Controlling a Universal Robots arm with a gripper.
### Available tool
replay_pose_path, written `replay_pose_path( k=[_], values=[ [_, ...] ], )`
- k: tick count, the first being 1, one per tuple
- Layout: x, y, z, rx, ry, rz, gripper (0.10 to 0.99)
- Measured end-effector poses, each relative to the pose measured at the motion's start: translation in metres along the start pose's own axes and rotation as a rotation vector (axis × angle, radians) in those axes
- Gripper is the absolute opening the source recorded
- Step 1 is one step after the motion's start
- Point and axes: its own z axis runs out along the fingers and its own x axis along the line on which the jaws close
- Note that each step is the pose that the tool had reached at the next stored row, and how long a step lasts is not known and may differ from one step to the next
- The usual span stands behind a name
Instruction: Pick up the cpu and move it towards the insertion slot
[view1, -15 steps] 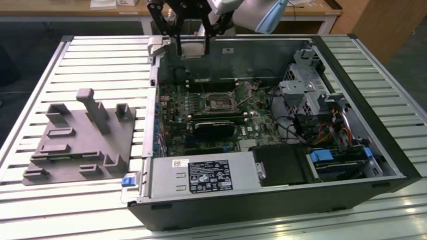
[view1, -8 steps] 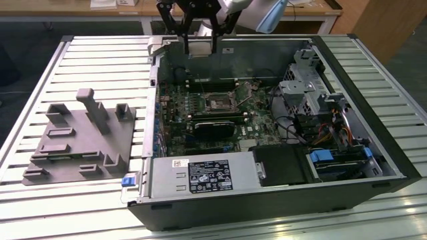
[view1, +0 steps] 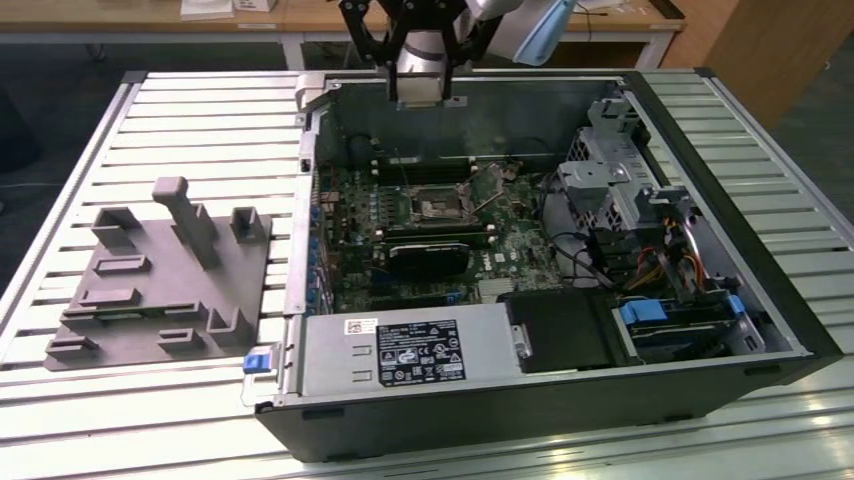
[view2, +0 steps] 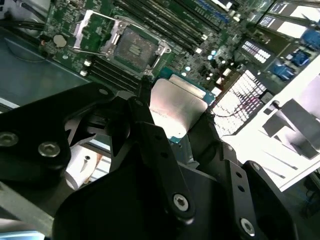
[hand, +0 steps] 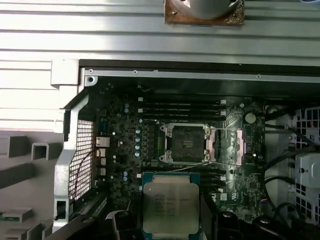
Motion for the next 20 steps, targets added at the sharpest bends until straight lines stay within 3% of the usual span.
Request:
replay_pose_path(
  k=[20],
  values=[
    [-0.0222,0.0463,0.0037,0.000,0.0001,0.000,0.545]
  ],
)
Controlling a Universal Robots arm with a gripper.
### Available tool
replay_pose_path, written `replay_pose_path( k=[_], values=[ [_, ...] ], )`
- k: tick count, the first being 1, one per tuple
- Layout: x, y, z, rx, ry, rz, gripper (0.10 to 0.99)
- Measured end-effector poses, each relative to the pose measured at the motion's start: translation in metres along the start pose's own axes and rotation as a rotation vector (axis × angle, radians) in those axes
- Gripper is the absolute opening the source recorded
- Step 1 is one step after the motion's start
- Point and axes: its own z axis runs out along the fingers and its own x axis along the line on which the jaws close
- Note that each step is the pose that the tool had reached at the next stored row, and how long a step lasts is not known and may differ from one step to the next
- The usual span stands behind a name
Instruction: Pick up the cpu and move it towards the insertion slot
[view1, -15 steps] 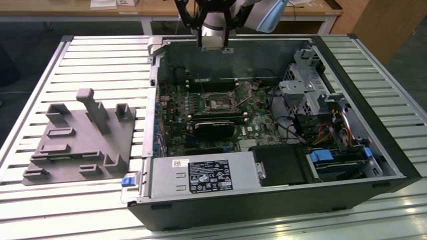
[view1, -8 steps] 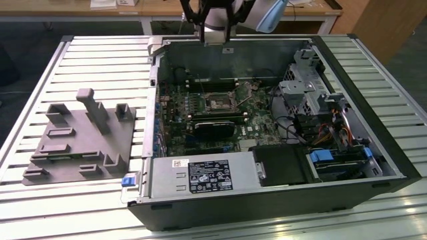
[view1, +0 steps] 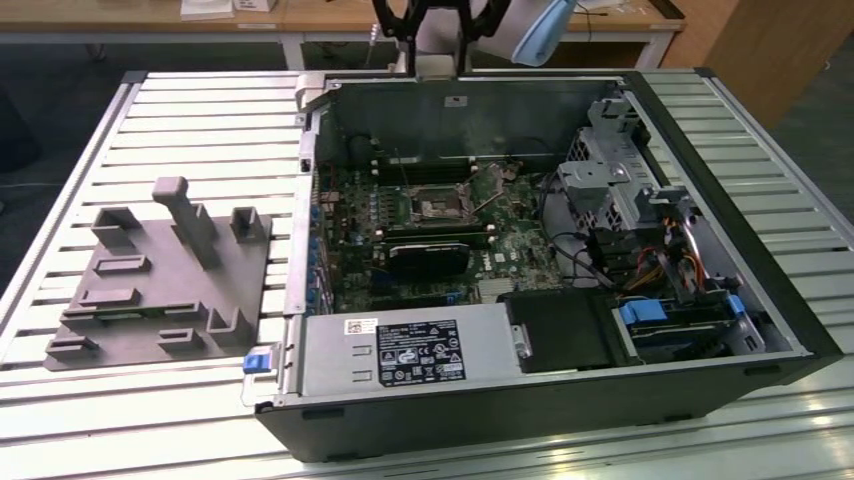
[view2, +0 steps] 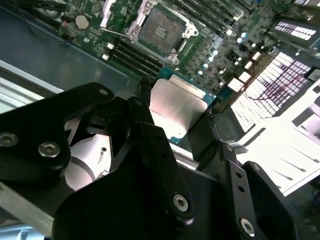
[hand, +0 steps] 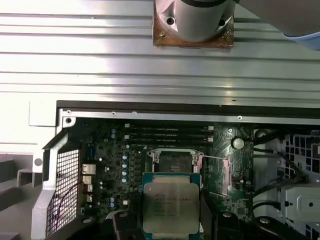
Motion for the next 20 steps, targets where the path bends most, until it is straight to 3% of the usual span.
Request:
replay_pose_path(
  k=[14,20],
  values=[
    [-0.0330,0.0087,0.0008,-0.002,0.0000,0.000,0.545],
    [-0.0340,0.0087,0.0008,-0.002,0.0008,0.000,0.545]
  ],
)
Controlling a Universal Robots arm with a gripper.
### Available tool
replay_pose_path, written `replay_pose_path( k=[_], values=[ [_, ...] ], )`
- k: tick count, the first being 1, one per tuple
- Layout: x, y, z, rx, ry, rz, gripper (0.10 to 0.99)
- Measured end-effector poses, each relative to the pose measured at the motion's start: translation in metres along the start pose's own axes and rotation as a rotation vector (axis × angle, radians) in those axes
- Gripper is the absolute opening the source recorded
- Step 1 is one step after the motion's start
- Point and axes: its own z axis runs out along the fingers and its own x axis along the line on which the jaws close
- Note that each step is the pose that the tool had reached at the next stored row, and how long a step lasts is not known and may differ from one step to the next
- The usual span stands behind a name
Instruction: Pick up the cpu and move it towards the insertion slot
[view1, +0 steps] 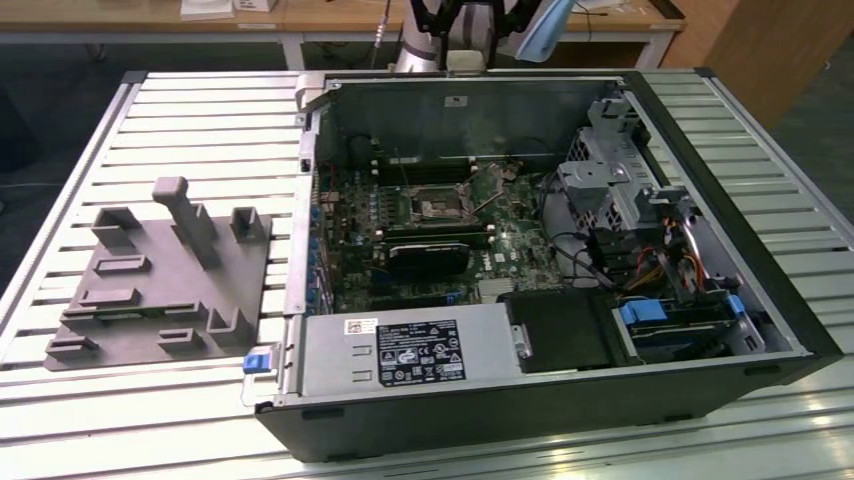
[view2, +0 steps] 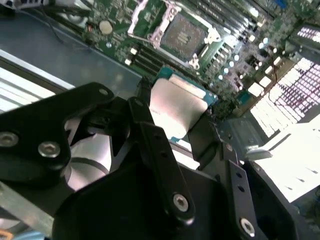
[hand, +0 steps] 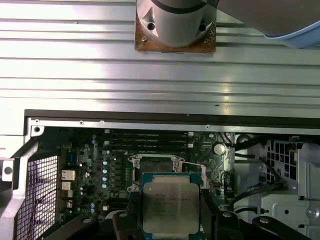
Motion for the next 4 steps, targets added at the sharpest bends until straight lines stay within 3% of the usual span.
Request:
replay_pose_path(
  k=[4],
  values=[
    [0.0000,0.0000,0.0000,0.000,0.0003,0.000,0.545]
  ],
)
